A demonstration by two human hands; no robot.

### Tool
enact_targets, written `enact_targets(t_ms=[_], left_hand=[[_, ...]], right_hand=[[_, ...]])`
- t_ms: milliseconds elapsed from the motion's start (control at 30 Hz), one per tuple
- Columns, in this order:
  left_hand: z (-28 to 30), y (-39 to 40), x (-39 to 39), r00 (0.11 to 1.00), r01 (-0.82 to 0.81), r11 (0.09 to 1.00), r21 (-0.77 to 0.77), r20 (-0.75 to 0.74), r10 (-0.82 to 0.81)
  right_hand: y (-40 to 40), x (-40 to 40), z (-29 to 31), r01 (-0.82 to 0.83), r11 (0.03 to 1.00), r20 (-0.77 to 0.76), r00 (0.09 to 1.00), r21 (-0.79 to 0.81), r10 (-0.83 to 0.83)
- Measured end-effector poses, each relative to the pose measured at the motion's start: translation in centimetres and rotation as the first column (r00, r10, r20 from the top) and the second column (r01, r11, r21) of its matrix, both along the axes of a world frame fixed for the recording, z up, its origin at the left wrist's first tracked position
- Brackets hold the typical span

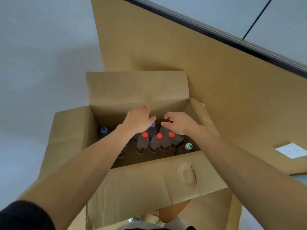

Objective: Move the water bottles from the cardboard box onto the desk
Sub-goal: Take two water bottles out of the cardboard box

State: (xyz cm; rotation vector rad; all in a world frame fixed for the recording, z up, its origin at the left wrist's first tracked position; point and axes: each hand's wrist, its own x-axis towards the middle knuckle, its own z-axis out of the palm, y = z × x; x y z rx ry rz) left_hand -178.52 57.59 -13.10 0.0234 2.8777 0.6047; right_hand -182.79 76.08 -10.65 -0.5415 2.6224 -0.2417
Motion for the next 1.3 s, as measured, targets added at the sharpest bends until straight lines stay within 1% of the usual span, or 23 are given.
enact_targets(t_ms=[133, 233, 300, 367, 467, 533, 667, 733, 833, 900, 1000, 1033, 1133, 1200, 1300], left_hand=[[-1.9, -1.5, -0.4, 0.993, -0.099, 0.994, 0.056, 0.066, 0.095], [-3.0, -2.8, 0.3, 0.977, -0.165, 0.985, 0.045, 0.142, 0.157], [-3.2, -3.6, 0.9, 0.966, -0.180, 0.984, -0.005, 0.189, 0.178], [-3.3, -4.0, 1.9, 0.941, -0.169, 0.983, -0.066, 0.286, 0.181], [-4.1, -4.4, 3.5, 0.859, -0.138, 0.976, -0.166, 0.470, 0.202], [-5.1, -4.8, 4.6, 0.806, -0.148, 0.966, -0.211, 0.541, 0.242], [-6.8, -5.9, 6.5, 0.752, -0.195, 0.940, -0.280, 0.572, 0.327], [-7.5, -6.4, 7.2, 0.729, -0.180, 0.929, -0.324, 0.589, 0.347], [-8.6, -6.7, 7.6, 0.707, -0.124, 0.916, -0.381, 0.614, 0.350], [-9.1, -7.0, 7.6, 0.695, -0.071, 0.913, -0.403, 0.636, 0.335], [-9.5, -7.1, 7.6, 0.653, -0.005, 0.911, -0.413, 0.689, 0.315], [-9.7, -7.0, 7.6, 0.648, 0.011, 0.909, -0.416, 0.695, 0.311], [-10.7, -6.8, 7.5, 0.678, 0.027, 0.895, -0.445, 0.666, 0.311], [-11.2, -6.6, 7.3, 0.681, 0.000, 0.892, -0.453, 0.653, 0.332], [-11.7, -6.3, 7.0, 0.681, -0.041, 0.896, -0.442, 0.643, 0.349]], right_hand=[[-1.0, -1.9, -2.6, -0.082, 0.996, 0.049, 0.996, 0.043, 0.079], [-1.8, -2.7, -4.1, -0.175, 0.983, 0.073, 0.983, 0.053, 0.171], [-2.4, -3.3, -4.8, -0.242, 0.968, 0.093, 0.967, 0.061, 0.236], [-2.9, -3.6, -5.3, -0.284, 0.957, 0.124, 0.953, 0.055, 0.276], [-3.7, -4.0, -5.5, -0.340, 0.939, 0.152, 0.932, 0.043, 0.330], [-4.2, -4.0, -5.5, -0.373, 0.927, 0.162, 0.918, 0.038, 0.363], [-4.8, -4.0, -5.7, -0.421, 0.907, 0.181, 0.895, 0.034, 0.409], [-4.9, -4.1, -5.9, -0.428, 0.902, 0.190, 0.890, 0.044, 0.413], [-4.5, -4.6, -6.2, -0.435, 0.897, 0.188, 0.890, 0.076, 0.416], [-4.0, -5.0, -6.4, -0.413, 0.907, 0.178, 0.901, 0.076, 0.396], [-3.3, -5.5, -6.7, -0.370, 0.925, 0.185, 0.918, 0.084, 0.350], [-3.0, -5.7, -6.7, -0.359, 0.929, 0.190, 0.922, 0.090, 0.337], [-2.2, -6.1, -6.9, -0.345, 0.933, 0.198, 0.926, 0.098, 0.322], [-1.7, -6.2, -7.0, -0.345, 0.933, 0.191, 0.928, 0.107, 0.321], [-0.7, -6.6, -7.3, -0.350, 0.922, 0.191, 0.928, 0.165, 0.319]])
